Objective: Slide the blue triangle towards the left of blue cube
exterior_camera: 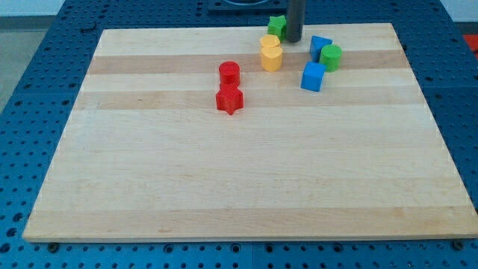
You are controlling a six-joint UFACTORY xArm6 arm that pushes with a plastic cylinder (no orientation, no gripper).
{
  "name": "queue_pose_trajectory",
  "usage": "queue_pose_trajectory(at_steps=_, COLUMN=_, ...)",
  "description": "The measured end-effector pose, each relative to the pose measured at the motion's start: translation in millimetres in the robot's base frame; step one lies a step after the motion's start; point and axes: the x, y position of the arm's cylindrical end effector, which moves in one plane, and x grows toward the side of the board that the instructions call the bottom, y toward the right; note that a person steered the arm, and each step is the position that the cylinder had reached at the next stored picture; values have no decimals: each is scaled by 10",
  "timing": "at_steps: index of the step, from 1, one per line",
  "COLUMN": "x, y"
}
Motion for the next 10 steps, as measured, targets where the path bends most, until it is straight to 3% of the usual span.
queue_pose_trajectory(at_steps=3, x=-45, y=563)
queue_pose_trajectory(at_steps=10, x=441, y=278)
